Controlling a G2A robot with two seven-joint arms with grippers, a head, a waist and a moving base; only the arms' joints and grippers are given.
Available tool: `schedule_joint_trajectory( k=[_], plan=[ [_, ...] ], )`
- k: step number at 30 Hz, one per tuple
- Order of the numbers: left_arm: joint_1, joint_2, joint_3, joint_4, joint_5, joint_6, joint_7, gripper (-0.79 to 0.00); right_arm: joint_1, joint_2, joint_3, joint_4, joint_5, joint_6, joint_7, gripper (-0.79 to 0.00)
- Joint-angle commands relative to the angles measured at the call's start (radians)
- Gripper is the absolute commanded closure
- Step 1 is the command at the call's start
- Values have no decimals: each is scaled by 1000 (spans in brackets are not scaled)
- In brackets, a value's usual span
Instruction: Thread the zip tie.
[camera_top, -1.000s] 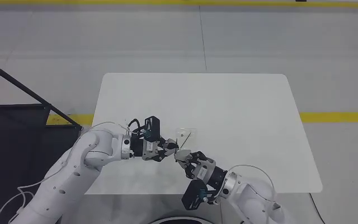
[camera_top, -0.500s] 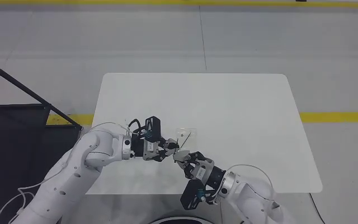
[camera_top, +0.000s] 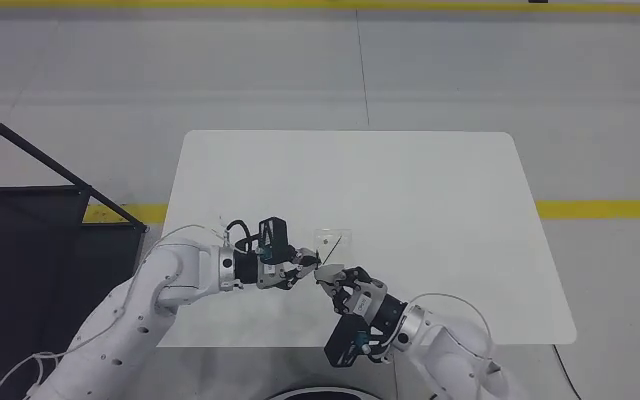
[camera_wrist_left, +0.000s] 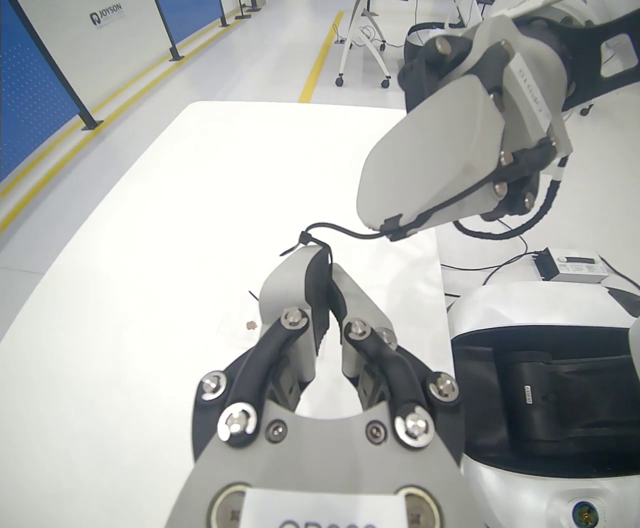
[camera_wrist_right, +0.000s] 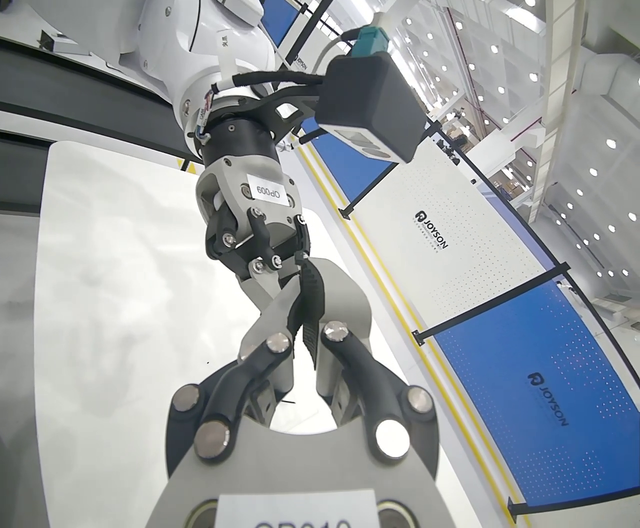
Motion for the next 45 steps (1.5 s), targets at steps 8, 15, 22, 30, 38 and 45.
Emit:
schedule_joint_trajectory(
  k=[8, 15, 22, 30, 38, 45],
  plan=[
    [40, -2, -10, -39, 143, 53, 75, 0, -2, -1, 3, 0, 8, 2, 7, 0],
    [65, -4, -19, -56, 205, 81, 128, 0, 1, -2, 4, 1, 18, -5, 17, 0],
    [81, -4, -25, -66, 245, 84, 156, 0, -1, -3, 8, 1, 29, 7, 32, 0],
    [87, -6, -35, -69, 259, 81, 169, 0, -2, -5, 10, -1, 36, 18, 42, 0],
    [83, -9, -40, -60, 244, 81, 163, 0, -13, -4, 24, -2, 48, 29, 13, -268],
    [77, -12, -39, -57, 237, 76, 154, 0, -16, -4, 27, -1, 47, 27, 6, -360]
  ],
)
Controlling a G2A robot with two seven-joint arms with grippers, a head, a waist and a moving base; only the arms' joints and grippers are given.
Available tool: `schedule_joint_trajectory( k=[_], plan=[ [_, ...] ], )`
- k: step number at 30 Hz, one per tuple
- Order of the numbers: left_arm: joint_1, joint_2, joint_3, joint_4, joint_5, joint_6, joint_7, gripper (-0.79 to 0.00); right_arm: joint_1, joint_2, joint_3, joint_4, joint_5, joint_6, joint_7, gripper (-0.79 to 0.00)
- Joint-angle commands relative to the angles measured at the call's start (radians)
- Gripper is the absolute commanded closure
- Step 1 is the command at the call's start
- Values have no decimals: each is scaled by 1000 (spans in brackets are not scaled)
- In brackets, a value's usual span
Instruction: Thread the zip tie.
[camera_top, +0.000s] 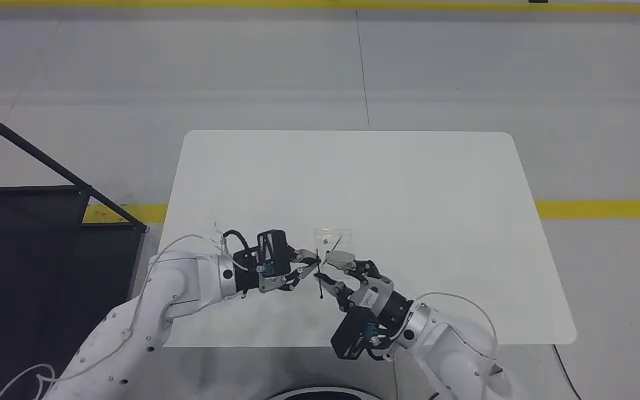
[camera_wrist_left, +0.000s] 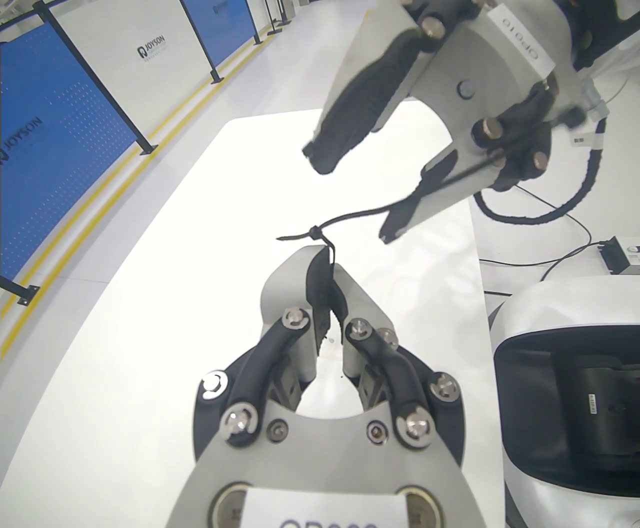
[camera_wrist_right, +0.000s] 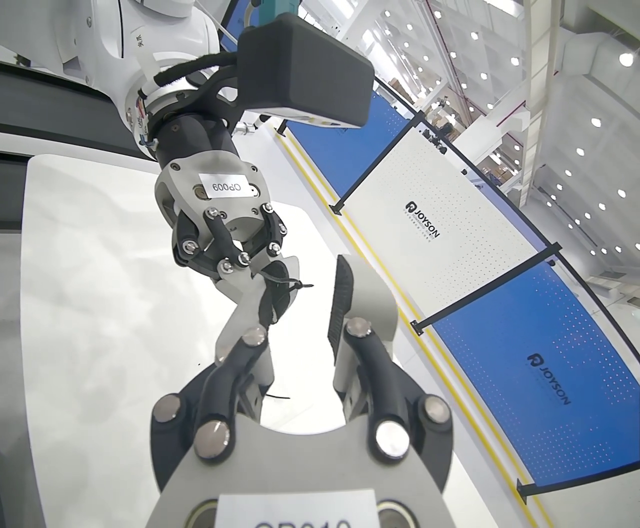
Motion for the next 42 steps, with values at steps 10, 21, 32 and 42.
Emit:
schedule_joint_trajectory(
  k=[10, 21, 32, 42],
  plan=[
    [-3, -4, -1, 3, 0, -5, -6, 0, 2, 1, -9, -5, -33, -10, -12, -320],
    [-2, -7, 0, 10, -1, -18, -10, 0, 6, 0, -34, -9, -94, -1, -12, -219],
    [0, -10, 2, 8, -3, -25, -18, 0, 3, 0, -40, -12, -120, 4, -19, 0],
    [7, -12, 1, -4, 12, -25, -18, 0, 3, -1, -42, -11, -124, 8, -2, 0]
  ],
)
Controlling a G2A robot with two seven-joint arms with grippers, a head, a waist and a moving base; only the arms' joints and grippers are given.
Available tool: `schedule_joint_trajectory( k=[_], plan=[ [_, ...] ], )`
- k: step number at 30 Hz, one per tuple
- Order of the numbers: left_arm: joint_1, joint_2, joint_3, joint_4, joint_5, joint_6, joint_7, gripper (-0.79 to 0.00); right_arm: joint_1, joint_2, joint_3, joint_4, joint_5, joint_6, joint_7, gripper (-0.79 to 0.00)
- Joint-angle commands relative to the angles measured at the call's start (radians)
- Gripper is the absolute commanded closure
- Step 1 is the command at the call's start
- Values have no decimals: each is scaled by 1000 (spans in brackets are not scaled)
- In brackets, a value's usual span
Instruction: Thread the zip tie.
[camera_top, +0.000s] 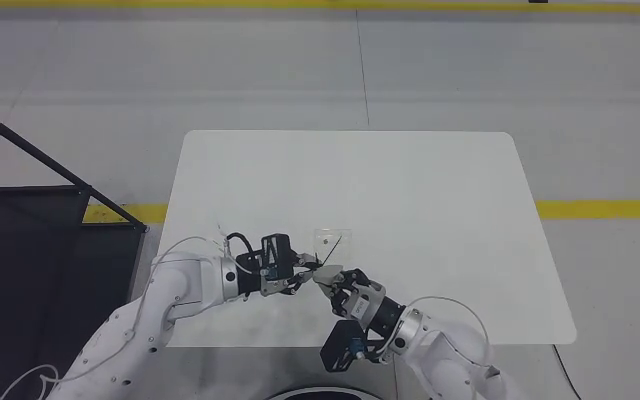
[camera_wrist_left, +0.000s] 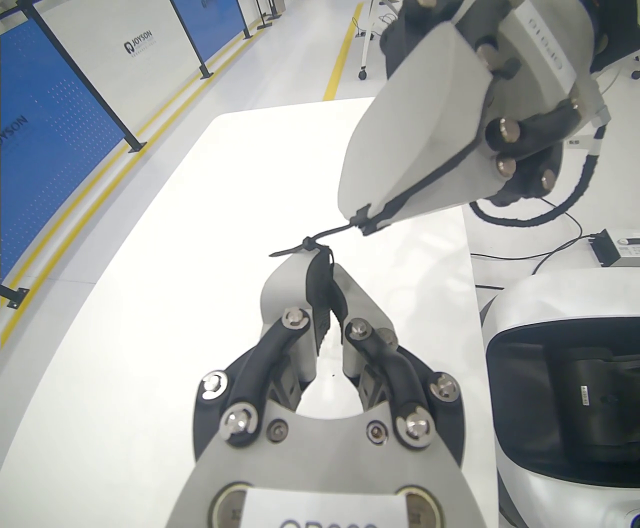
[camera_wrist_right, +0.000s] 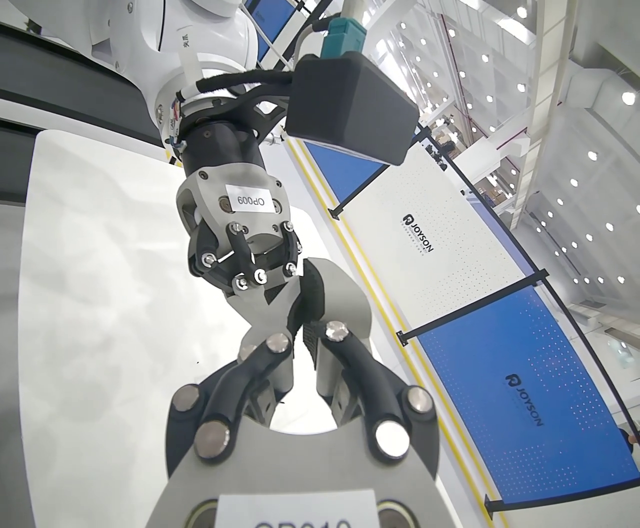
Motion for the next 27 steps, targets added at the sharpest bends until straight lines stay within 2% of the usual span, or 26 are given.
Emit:
schedule_joint_trajectory(
  k=[1, 25, 26, 27],
  plan=[
    [2, 0, -1, -4, 3, 0, 1, 0, 1, 0, -1, 0, -2, 0, 6, 0],
    [10, -4, -8, -12, 15, -2, 1, 0, 12, -8, -11, 3, 1, 11, 44, 0],
    [10, -5, -9, -11, 13, 1, 2, 0, 10, -8, -9, 2, 4, 15, 43, -240],
    [10, -5, -10, -9, 10, 5, 1, 0, 8, -7, -6, 1, 6, 16, 41, -314]
  ],
)
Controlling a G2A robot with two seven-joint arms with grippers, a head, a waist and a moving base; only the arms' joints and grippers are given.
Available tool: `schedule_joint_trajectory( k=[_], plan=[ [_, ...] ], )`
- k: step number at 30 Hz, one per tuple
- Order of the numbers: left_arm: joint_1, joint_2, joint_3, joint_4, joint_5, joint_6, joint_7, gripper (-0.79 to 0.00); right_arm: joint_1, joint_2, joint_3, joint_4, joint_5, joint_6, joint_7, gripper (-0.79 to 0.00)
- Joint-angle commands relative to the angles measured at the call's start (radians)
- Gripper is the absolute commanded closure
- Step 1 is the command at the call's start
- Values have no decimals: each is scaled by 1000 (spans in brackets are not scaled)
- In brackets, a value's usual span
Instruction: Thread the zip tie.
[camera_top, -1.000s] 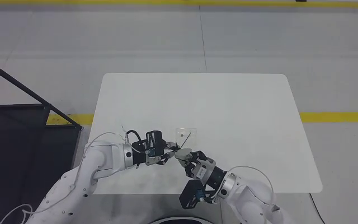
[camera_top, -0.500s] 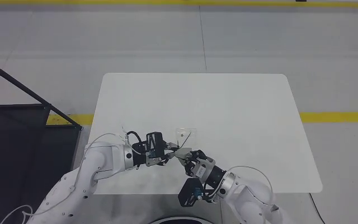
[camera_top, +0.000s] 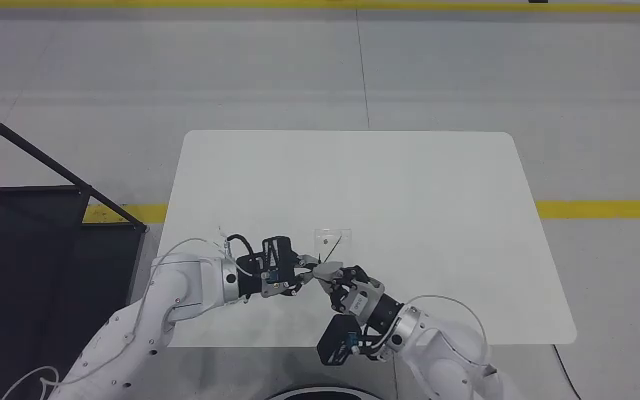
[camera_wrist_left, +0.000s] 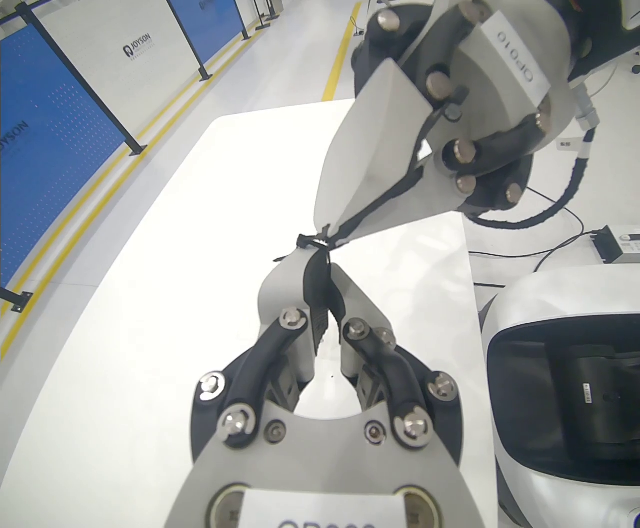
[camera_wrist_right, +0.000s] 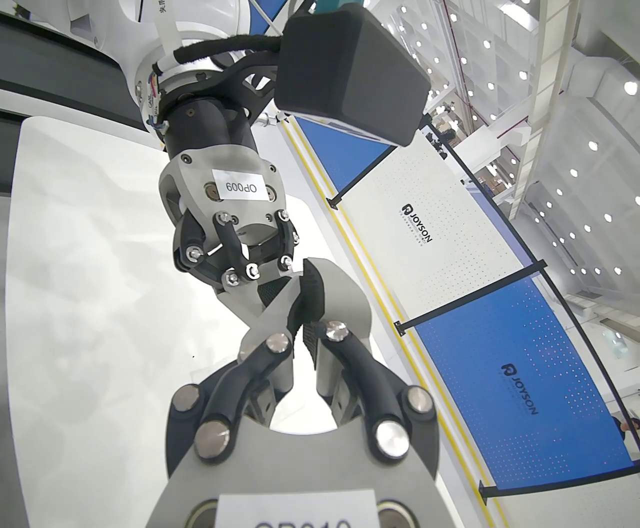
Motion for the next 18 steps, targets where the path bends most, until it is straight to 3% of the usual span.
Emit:
schedule_joint_trajectory(
  k=[1, 5, 12, 14, 17, 18],
  plan=[
    [0, -1, -3, 3, -7, 8, 0, 0, -5, 1, 6, -2, 4, 5, -5, -326],
    [1, -3, -11, 11, -33, 29, 1, 0, -16, 2, 22, -4, 18, 13, -25, -385],
    [5, -7, -25, 20, -80, 65, 13, 0, -29, 6, 49, 4, 61, -1, -79, -403],
    [9, -8, -31, 25, -106, 75, 27, 0, -30, 7, 53, 12, 90, -27, -92, -419],
    [12, -9, -40, 33, -153, 59, 52, 0, -13, 7, 62, 42, 152, -104, -63, -502],
    [12, -9, -44, 36, -165, 54, 58, 0, -1, 6, 61, 53, 176, -131, -50, -493]
  ],
)
